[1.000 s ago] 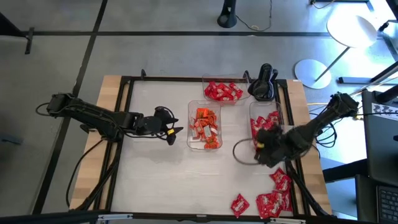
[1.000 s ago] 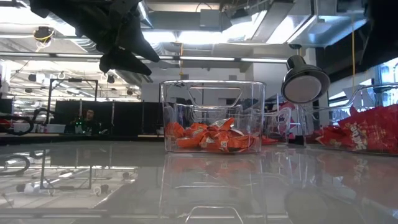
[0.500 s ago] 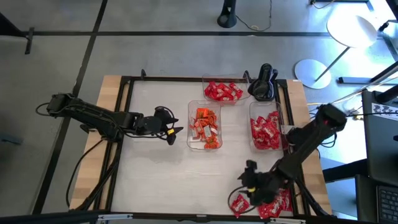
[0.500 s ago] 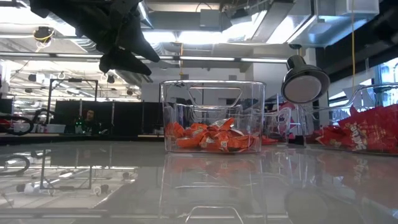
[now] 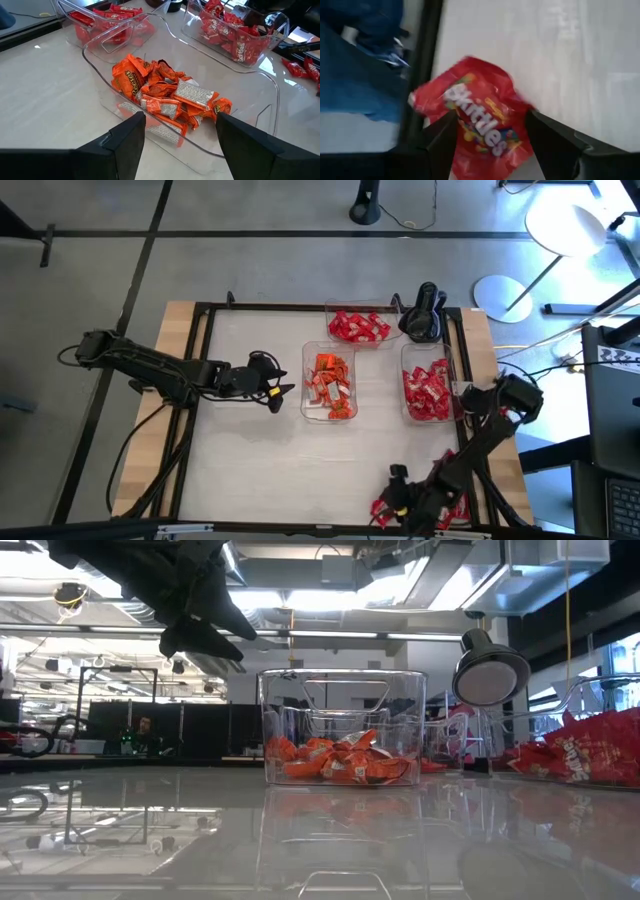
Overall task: Sort candy
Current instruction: Put the red candy pack into the bottom right transparent bin
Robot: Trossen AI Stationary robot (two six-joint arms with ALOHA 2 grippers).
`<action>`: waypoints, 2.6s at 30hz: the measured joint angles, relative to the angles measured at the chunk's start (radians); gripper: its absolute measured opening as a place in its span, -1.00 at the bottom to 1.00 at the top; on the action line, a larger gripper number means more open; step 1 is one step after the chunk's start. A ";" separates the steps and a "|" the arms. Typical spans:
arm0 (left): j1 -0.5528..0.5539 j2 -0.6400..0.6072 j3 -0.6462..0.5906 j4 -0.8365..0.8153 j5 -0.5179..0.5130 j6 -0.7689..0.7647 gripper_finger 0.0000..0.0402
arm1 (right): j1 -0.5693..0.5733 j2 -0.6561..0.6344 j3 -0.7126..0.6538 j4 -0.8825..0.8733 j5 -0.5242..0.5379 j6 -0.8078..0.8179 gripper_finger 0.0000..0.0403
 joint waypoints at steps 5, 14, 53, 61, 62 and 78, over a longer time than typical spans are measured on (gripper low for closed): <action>0.000 0.000 0.000 0.000 0.000 0.000 0.16 | -0.001 0.063 0.006 0.013 0.023 -0.007 0.15; 0.000 0.000 0.000 0.000 0.000 0.000 0.16 | -0.002 0.079 0.016 -0.027 0.064 -0.007 -0.40; 0.000 0.000 0.000 0.000 0.000 -0.023 0.16 | -0.362 -0.793 -0.042 -1.377 0.274 0.373 -0.50; 0.000 0.000 0.000 0.004 0.000 -0.023 0.16 | -0.346 -0.791 -0.015 -1.314 -0.044 0.379 0.13; 0.000 0.000 0.000 0.004 0.000 -0.022 0.16 | -0.331 -0.791 -0.015 -1.259 -0.071 0.380 0.16; 0.000 0.000 0.000 -0.002 0.000 -0.019 0.16 | -0.014 -0.632 -0.010 -0.771 -0.236 0.428 0.06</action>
